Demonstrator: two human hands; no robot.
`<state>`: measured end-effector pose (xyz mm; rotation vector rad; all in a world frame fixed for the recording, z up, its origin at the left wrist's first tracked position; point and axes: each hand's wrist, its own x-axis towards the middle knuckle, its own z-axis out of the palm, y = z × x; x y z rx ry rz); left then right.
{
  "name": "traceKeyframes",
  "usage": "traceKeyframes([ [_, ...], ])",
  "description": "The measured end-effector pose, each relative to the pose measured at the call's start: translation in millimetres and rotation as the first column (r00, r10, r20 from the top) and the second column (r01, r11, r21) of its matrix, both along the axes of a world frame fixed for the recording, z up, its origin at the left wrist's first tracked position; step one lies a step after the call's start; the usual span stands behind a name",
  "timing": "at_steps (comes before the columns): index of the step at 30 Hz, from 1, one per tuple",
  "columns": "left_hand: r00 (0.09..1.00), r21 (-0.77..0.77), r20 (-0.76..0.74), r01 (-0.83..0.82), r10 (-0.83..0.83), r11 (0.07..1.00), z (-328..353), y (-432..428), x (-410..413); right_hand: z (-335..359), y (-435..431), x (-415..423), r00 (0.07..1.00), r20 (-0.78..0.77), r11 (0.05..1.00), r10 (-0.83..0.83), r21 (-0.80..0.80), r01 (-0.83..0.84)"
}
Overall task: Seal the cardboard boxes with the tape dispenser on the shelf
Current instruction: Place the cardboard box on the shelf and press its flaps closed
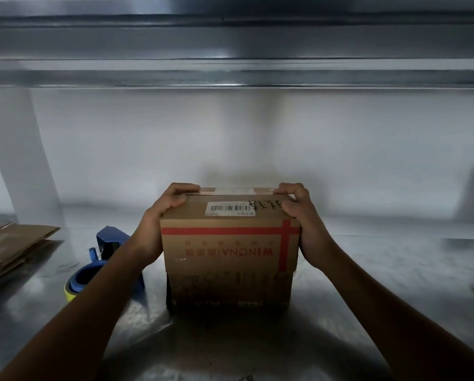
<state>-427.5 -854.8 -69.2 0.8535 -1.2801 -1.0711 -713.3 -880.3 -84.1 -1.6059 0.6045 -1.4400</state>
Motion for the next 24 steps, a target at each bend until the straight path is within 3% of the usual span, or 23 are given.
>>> traceKeyframes([
  [4,0.995,-0.007,-0.062,0.084,-0.084,0.996,-5,10,1,3,7,-1,1.000,-0.022,1.000,-0.017,0.020,0.017],
  [9,0.981,0.031,-0.158,0.122,-0.116,0.992,-3,2,-5,7,6,-1,0.996,0.069,0.986,0.062,0.148,-0.072],
  [14,0.987,0.011,-0.151,0.065,-0.063,0.998,-1,-1,-12,6,7,8,0.999,0.043,0.994,-0.022,0.111,0.017],
  [17,0.980,0.006,-0.194,0.050,-0.048,0.999,-1,0,-16,4,8,10,0.993,0.108,0.994,-0.040,0.107,0.028],
  [24,0.974,-0.017,-0.215,0.073,-0.075,0.997,-10,31,-11,-3,30,9,0.971,0.231,0.991,0.062,0.100,-0.087],
])
